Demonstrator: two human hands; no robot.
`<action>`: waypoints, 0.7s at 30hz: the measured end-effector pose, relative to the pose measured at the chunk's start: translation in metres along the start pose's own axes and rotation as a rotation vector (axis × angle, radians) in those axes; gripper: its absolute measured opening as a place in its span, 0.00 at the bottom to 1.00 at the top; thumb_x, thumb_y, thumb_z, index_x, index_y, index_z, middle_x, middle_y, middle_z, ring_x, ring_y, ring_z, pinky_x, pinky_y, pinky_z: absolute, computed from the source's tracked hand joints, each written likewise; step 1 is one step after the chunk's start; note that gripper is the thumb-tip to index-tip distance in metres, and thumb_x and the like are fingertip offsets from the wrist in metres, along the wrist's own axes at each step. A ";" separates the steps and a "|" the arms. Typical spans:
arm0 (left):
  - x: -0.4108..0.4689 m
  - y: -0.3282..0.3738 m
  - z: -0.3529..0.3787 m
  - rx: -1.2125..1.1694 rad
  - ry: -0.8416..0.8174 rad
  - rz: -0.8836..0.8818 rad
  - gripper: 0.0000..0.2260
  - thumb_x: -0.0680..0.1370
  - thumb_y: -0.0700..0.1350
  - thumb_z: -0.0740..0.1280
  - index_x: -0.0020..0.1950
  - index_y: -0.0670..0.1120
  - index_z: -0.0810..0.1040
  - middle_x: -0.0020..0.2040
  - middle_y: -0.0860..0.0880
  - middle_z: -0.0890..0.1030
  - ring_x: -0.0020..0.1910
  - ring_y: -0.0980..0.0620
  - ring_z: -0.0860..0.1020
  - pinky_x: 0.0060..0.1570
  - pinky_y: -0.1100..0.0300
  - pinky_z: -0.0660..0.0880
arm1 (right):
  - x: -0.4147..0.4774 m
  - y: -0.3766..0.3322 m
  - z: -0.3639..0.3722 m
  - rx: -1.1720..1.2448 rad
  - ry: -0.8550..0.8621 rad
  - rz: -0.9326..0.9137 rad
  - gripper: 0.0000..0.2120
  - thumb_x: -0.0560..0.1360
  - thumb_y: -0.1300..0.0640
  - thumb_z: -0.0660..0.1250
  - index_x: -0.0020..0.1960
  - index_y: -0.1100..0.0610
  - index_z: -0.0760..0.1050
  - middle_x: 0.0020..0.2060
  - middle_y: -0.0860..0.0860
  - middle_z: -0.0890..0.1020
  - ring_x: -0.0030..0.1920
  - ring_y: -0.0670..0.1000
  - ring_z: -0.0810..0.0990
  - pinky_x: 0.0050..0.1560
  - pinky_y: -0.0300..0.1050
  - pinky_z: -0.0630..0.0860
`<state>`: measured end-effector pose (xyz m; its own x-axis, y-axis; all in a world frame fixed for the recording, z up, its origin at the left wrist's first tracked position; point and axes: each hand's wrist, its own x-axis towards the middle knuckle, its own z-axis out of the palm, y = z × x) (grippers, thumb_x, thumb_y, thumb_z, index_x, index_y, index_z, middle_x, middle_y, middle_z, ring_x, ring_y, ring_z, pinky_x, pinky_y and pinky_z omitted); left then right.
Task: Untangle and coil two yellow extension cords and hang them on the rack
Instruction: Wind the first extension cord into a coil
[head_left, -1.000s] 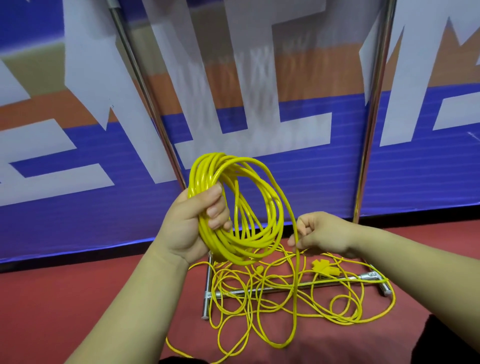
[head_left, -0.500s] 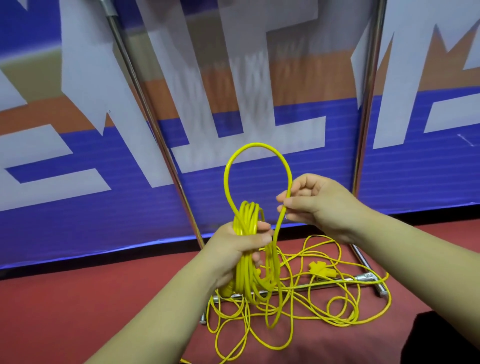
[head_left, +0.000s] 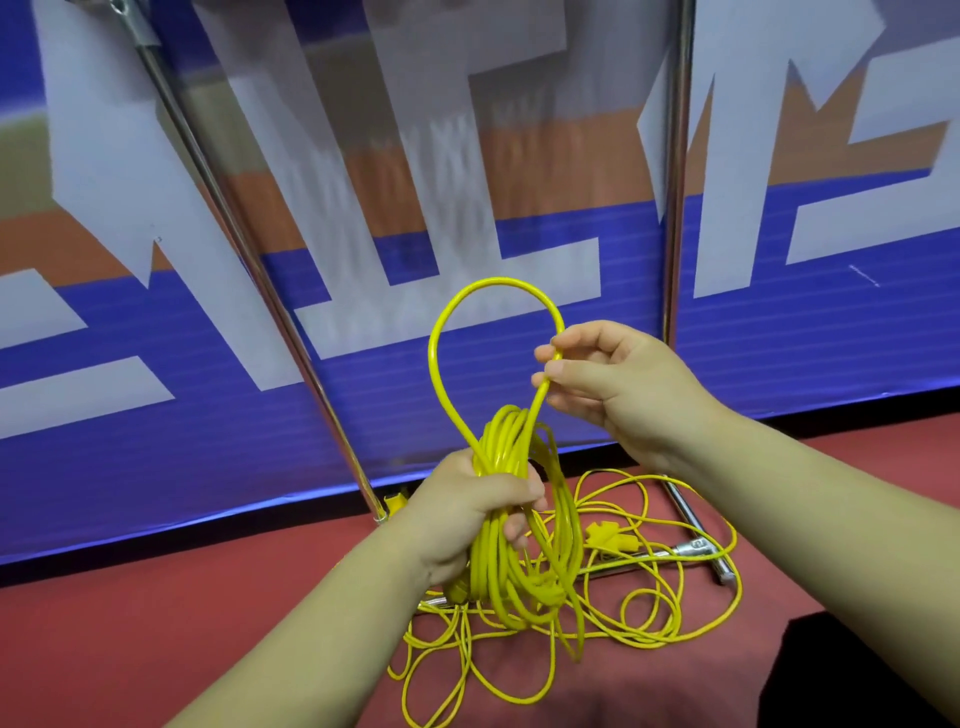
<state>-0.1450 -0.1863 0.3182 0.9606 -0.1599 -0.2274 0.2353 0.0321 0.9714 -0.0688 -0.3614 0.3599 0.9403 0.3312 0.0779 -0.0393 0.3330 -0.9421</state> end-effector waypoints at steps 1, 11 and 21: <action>0.001 0.003 0.000 -0.023 0.025 0.017 0.05 0.69 0.42 0.72 0.38 0.40 0.80 0.28 0.42 0.71 0.23 0.50 0.71 0.33 0.57 0.74 | 0.000 0.001 -0.003 -0.035 0.013 -0.009 0.11 0.74 0.68 0.72 0.52 0.56 0.78 0.54 0.56 0.84 0.53 0.55 0.84 0.53 0.51 0.82; -0.005 0.047 -0.027 -0.412 0.193 0.262 0.04 0.71 0.37 0.69 0.40 0.44 0.75 0.33 0.47 0.74 0.21 0.57 0.68 0.25 0.61 0.73 | -0.008 0.047 -0.024 -0.840 -0.378 0.052 0.16 0.68 0.61 0.78 0.46 0.54 0.71 0.45 0.55 0.84 0.39 0.49 0.81 0.45 0.48 0.77; -0.021 0.059 -0.066 -0.644 0.220 0.355 0.03 0.74 0.42 0.63 0.40 0.48 0.73 0.34 0.52 0.73 0.21 0.60 0.67 0.27 0.65 0.72 | -0.011 0.081 -0.001 -0.723 -0.514 0.048 0.13 0.76 0.68 0.69 0.44 0.55 0.66 0.47 0.53 0.85 0.45 0.59 0.82 0.51 0.59 0.79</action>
<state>-0.1420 -0.1158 0.3758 0.9862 0.1648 0.0166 -0.1174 0.6245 0.7721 -0.0817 -0.3386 0.2829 0.6683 0.7439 0.0060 0.3122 -0.2731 -0.9099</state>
